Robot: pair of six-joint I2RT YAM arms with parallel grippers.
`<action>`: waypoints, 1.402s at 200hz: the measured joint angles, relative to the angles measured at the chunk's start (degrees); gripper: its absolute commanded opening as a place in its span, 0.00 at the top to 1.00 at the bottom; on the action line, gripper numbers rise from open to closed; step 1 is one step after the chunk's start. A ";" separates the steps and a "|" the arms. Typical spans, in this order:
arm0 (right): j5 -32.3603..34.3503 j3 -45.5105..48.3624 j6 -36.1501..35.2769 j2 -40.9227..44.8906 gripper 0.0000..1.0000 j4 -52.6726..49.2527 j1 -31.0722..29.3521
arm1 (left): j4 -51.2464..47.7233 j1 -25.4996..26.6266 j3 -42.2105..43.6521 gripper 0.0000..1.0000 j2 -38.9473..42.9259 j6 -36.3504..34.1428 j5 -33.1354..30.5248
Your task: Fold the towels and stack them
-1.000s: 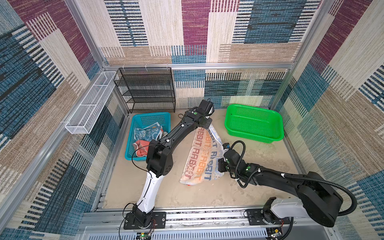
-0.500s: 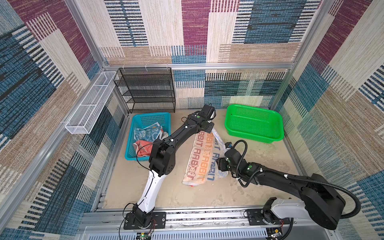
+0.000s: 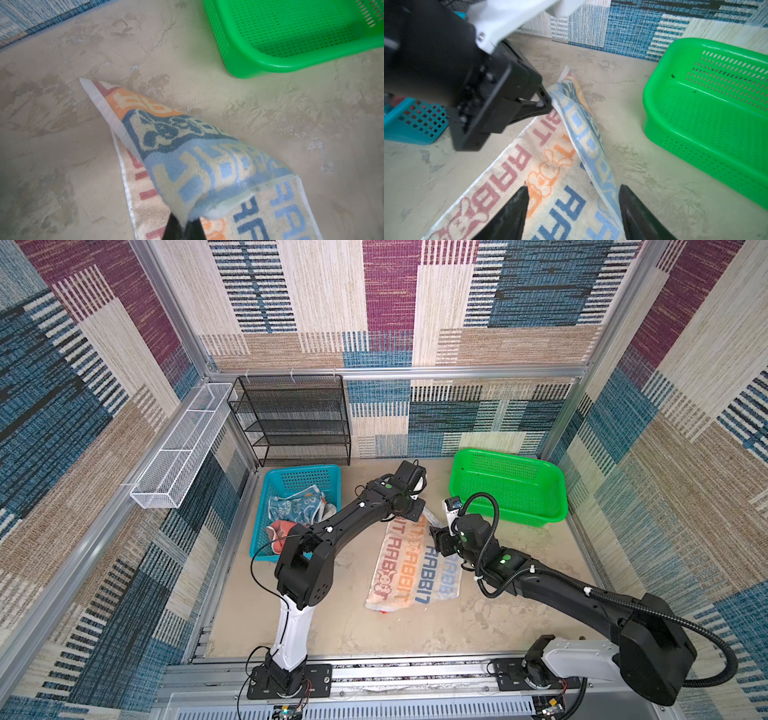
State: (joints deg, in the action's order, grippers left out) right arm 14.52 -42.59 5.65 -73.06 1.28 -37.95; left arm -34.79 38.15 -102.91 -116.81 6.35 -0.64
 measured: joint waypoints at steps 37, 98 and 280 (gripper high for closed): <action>-3.96 0.66 -5.84 -3.63 0.32 6.05 1.33 | 0.66 0.00 0.96 1.00 2.97 -0.24 2.93; -7.52 -0.61 -12.68 -10.08 0.37 17.00 3.87 | -0.17 0.00 1.57 1.00 4.13 -0.39 7.39; -3.58 8.02 2.91 -3.13 0.37 9.75 7.17 | -2.10 2.91 2.27 0.67 -2.73 -2.14 16.59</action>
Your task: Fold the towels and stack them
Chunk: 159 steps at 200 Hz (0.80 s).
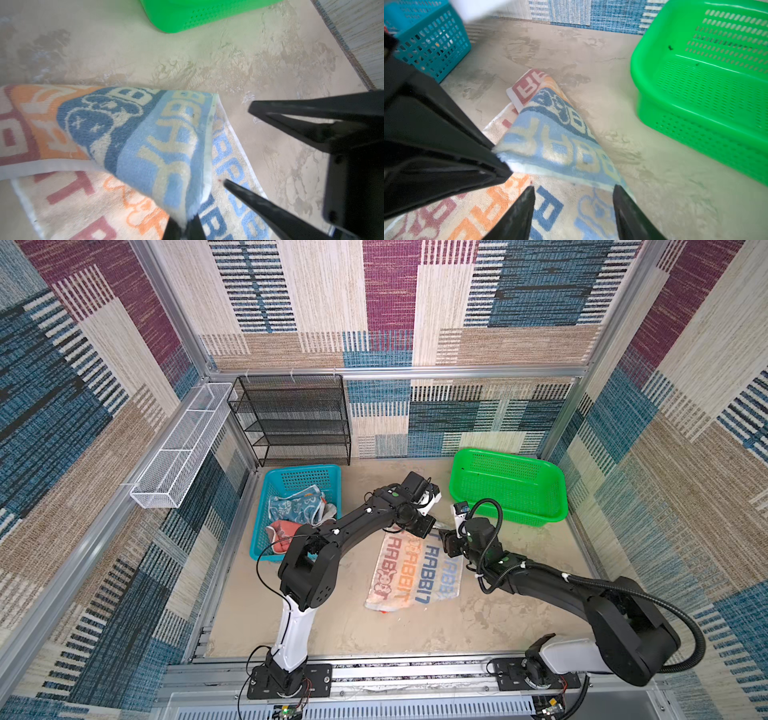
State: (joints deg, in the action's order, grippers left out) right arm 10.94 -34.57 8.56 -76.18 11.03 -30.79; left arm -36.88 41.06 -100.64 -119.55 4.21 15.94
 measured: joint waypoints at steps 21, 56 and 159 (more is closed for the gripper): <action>1.46 0.46 1.05 4.37 0.37 -2.14 0.00 | -0.07 0.37 -1.27 0.54 -1.88 -0.09 0.76; 2.08 -0.31 -1.25 7.15 0.35 -3.63 0.00 | -0.63 0.31 -2.99 0.25 -2.67 -1.14 -1.22; -6.88 -16.41 -24.68 -13.35 0.38 -17.66 -0.11 | 1.38 -12.79 9.14 0.18 9.25 1.09 -13.22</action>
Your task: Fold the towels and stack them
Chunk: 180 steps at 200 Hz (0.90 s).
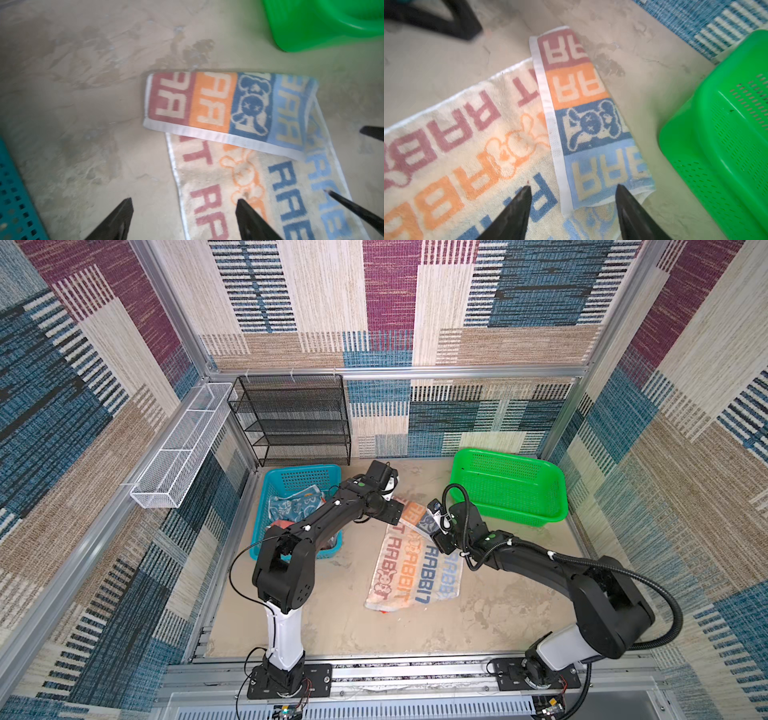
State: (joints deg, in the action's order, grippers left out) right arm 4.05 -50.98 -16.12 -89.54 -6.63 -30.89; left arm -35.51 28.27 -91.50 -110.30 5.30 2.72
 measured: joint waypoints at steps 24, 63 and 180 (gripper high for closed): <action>-1.05 -2.69 -1.40 -4.72 0.41 -3.85 0.00 | 1.42 -1.86 2.05 0.18 1.01 1.64 0.22; -0.39 -5.22 -1.90 -11.28 0.44 -8.24 0.26 | 1.77 -2.05 -1.01 0.19 -1.11 1.77 -2.05; -2.80 -7.06 -1.88 -9.99 0.46 -10.71 4.02 | 1.33 -2.16 -3.89 0.20 -4.07 1.77 -4.20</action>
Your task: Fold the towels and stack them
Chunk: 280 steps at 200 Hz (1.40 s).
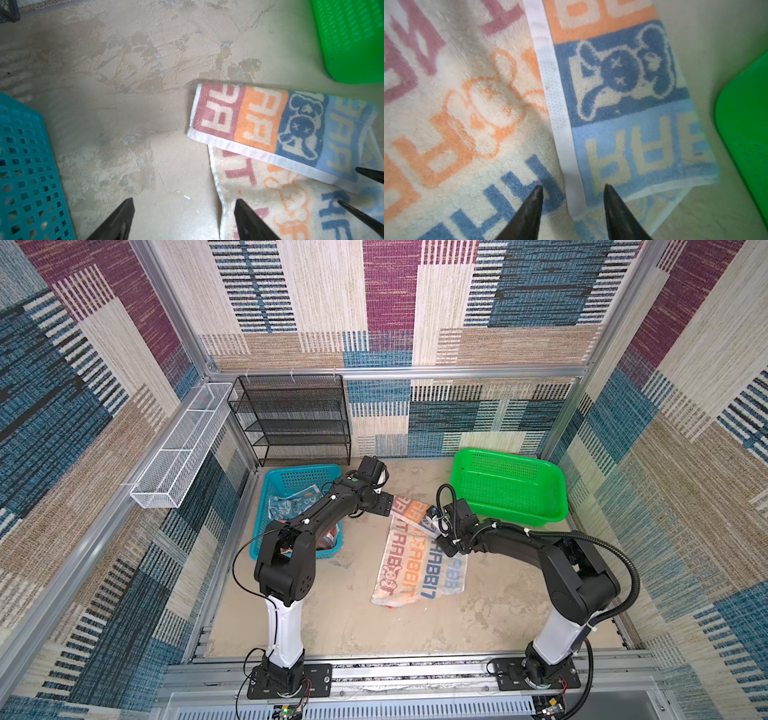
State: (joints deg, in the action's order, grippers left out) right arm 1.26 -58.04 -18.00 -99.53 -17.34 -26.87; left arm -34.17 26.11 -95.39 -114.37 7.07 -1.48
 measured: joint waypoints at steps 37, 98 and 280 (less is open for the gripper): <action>-2.34 -0.63 -0.04 1.14 0.48 0.31 0.00 | -0.02 0.07 1.86 0.20 0.07 0.22 0.48; -1.29 -1.53 -0.04 -1.40 0.59 -0.42 2.23 | -0.13 0.22 3.61 0.20 0.15 0.39 1.70; -10.12 -0.55 -0.02 2.64 0.92 -0.28 3.13 | -0.31 0.22 -1.57 0.20 -3.41 0.15 1.40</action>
State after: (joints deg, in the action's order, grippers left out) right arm -8.86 -58.59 -18.02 -96.88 -17.63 -23.75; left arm -34.48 26.33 -96.97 -117.78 7.22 -0.08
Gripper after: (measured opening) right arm 0.082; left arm 0.808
